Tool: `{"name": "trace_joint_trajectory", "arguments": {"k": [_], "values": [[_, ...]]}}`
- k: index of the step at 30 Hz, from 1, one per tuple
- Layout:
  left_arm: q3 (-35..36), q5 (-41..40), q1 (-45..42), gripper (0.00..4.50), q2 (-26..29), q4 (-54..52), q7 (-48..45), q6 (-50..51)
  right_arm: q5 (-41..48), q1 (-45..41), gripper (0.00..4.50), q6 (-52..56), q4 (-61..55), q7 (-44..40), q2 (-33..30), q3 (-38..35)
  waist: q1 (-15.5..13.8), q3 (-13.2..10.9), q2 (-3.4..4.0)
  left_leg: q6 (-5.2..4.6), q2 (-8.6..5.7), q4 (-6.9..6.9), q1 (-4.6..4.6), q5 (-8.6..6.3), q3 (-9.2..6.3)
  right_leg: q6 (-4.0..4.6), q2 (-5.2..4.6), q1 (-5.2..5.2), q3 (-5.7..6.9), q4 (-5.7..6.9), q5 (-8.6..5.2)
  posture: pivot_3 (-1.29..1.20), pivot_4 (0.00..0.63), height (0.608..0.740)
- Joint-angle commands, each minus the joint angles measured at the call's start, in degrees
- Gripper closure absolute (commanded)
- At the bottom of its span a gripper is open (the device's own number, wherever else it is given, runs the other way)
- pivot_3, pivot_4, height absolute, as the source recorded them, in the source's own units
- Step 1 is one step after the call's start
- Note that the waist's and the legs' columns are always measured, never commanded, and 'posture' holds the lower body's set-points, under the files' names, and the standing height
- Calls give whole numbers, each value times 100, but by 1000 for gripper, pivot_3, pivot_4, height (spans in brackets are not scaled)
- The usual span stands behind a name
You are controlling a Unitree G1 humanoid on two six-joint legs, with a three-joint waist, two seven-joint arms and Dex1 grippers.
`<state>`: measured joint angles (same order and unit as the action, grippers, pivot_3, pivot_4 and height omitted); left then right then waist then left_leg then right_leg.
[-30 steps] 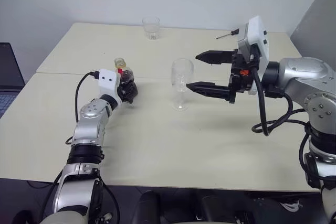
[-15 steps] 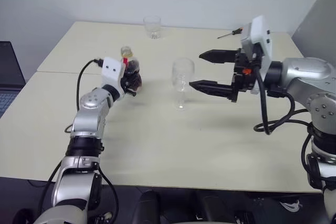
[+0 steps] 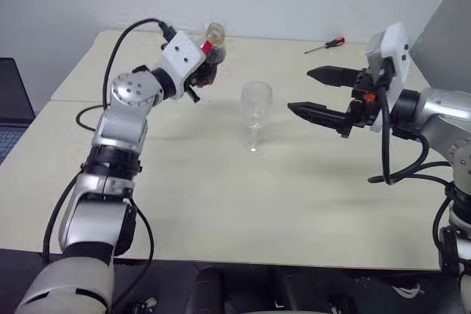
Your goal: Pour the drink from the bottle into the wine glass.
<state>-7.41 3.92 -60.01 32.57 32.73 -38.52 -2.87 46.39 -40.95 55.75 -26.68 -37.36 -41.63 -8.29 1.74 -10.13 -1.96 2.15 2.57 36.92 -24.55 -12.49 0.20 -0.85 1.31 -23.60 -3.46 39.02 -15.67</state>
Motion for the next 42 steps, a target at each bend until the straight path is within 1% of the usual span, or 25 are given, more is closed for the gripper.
{"name": "trace_joint_trajectory", "arguments": {"k": [1,7,11,15,18,21,26,31,34,38,42], "values": [[-165,353,-395,3600,67,474,-14,-823,101,116,0,-1,-215,119,-32,-180,2,0,0,0,0,0,0,0,3,0,0,-1,0,-1,0,0,150,740],[-532,970,-814,3600,74,1429,106,-1883,77,359,0,-59,-303,400,43,-218,0,0,0,0,0,2,-18,0,7,0,0,-21,-1,4,0,0,150,740],[-689,1305,-1026,3600,70,1900,312,-2418,25,712,0,-252,-289,341,-10,-341,-10,0,0,0,-2,2,-38,0,13,0,0,-44,-1,8,1,0,150,740],[-678,1405,-1170,3600,13,2204,454,-2683,-68,1053,0,-560,-354,195,-111,-486,-12,0,0,-1,-2,2,-40,0,22,0,-1,-47,-1,6,1,0,150,740],[-673,1478,-1279,3600,-23,2350,566,-2869,-201,1312,0,-1032,-499,124,-95,-620,-7,0,0,-1,-2,2,-39,0,24,-1,0,-49,-1,8,2,0,150,740],[-723,1592,-1356,3600,-3,2457,627,-3038,-344,1638,0,-1501,-698,128,68,-663,-6,0,-1,-1,-1,2,-38,0,19,-1,5,-48,1,11,2,0,150,740],[-803,1771,-1465,3600,29,2612,757,-3235,-436,2122,0,-1832,-908,167,191,-637,-4,0,-1,0,-1,4,-35,0,20,-2,5,-47,0,19,2,0,150,740],[-895,2008,-1528,3600,94,2661,917,-3502,-312,2538,0,-2225,-1233,286,463,-922,-9,0,-1,0,-3,8,-33,0,19,-3,5,-47,0,30,3,0,150,740],[-917,2083,-1565,3601,148,2705,977,-3573,-456,2834,0,-2340,-1394,368,486,-940,-7,0,-1,0,-2,9,-31,1,18,-3,6,-47,1,34,2,0,150,740],[-1018,2266,-1614,3601,213,2733,1088,-3725,-810,3328,0,-2461,-1549,471,531,-610,2,0,-1,1,-1,11,-25,1,18,-3,6,-48,0,46,2,0,150,740],[-1081,2430,-1637,3601,265,2753,1238,-3859,-1154,3382,0,-2535,-1560,540,556,-207,9,0,-1,1,-3,15,-17,1,23,-4,7,-48,-6,66,2,0,150,740]]}}
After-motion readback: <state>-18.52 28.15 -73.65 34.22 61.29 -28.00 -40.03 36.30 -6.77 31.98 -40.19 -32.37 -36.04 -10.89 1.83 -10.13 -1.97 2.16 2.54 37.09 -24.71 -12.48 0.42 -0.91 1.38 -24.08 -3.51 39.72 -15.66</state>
